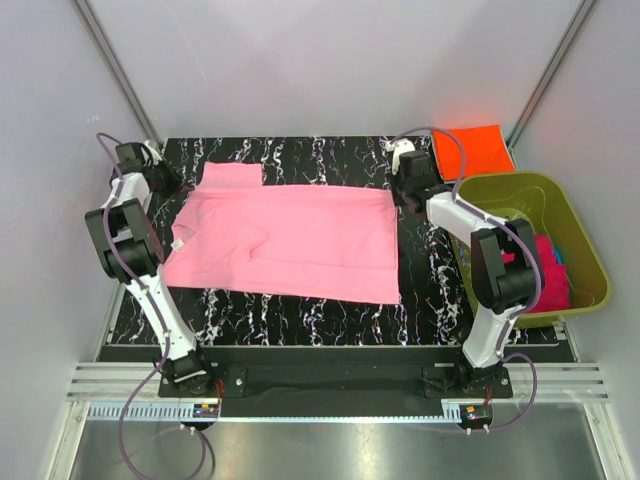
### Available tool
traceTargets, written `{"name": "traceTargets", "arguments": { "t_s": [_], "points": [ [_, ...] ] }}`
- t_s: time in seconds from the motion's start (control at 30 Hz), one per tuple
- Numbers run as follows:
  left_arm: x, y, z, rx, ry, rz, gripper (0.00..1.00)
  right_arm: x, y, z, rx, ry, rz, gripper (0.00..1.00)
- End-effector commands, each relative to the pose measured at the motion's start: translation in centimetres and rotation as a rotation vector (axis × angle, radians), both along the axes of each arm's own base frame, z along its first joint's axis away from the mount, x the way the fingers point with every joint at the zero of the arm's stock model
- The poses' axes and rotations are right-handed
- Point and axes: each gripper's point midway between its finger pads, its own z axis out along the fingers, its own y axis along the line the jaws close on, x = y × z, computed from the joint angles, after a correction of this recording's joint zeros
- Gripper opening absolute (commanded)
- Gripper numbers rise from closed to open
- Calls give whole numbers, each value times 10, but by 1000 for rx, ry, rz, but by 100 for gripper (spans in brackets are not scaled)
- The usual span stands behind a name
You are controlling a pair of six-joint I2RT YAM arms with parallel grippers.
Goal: Fold and stack the t-shirts
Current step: Fold the tshirt
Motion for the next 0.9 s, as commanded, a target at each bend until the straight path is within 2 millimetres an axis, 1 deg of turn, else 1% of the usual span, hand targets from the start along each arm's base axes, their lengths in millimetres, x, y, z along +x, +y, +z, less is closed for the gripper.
{"name": "traceTargets", "arguments": {
  "t_s": [0.0,0.03,0.07,0.1,0.13,0.2,0.23,0.27,0.3,0.37,0.4,0.47,0.5,0.53,0.67,0.7,0.73,0.77,0.87],
  "points": [
    [-1,6,48,49,-119,31,0,-6,7,29,43,-73,-36,0],
    [-4,7,48,56,-118,36,0,-11,7,24,43,-63,-37,0],
    [-8,8,53,63,-126,39,0,-15,9,23,45,-59,-36,0],
    [-14,10,48,67,-109,50,0,-18,8,25,52,-61,-49,0],
    [-17,12,47,75,-104,61,0,-25,7,19,45,-45,-56,0],
    [-29,16,43,81,-89,93,0,-33,6,16,50,-34,-78,0],
    [-32,17,43,78,-87,106,0,-39,4,8,47,-10,-87,0],
    [-34,18,43,71,-90,117,0,-43,2,5,51,4,-96,0],
    [-40,15,42,63,-88,117,0,-46,3,6,61,9,-102,0],
    [-46,13,40,61,-82,120,0,-56,4,-1,74,32,-117,0],
    [-49,13,39,59,-79,121,0,-59,5,0,78,31,-117,0],
    [-58,12,38,59,-67,130,0,-67,1,-7,78,49,-142,0],
    [-62,16,37,70,-62,149,0,-71,-2,-11,73,63,-152,0],
    [-64,16,37,73,-60,154,0,-74,-3,-13,72,71,-155,0],
    [-80,25,40,90,-50,202,0,-84,-7,-15,81,85,-180,0],
    [-82,27,40,92,-45,215,0,-86,-7,-12,89,80,-180,0],
    [-83,29,41,93,-49,222,0,-88,-7,-13,92,84,-178,0],
    [-86,29,41,91,-47,226,0,-90,-6,-9,107,78,-177,0],
    [-89,28,43,85,-48,236,0,-96,-6,-4,127,70,-178,0]
  ]
}}
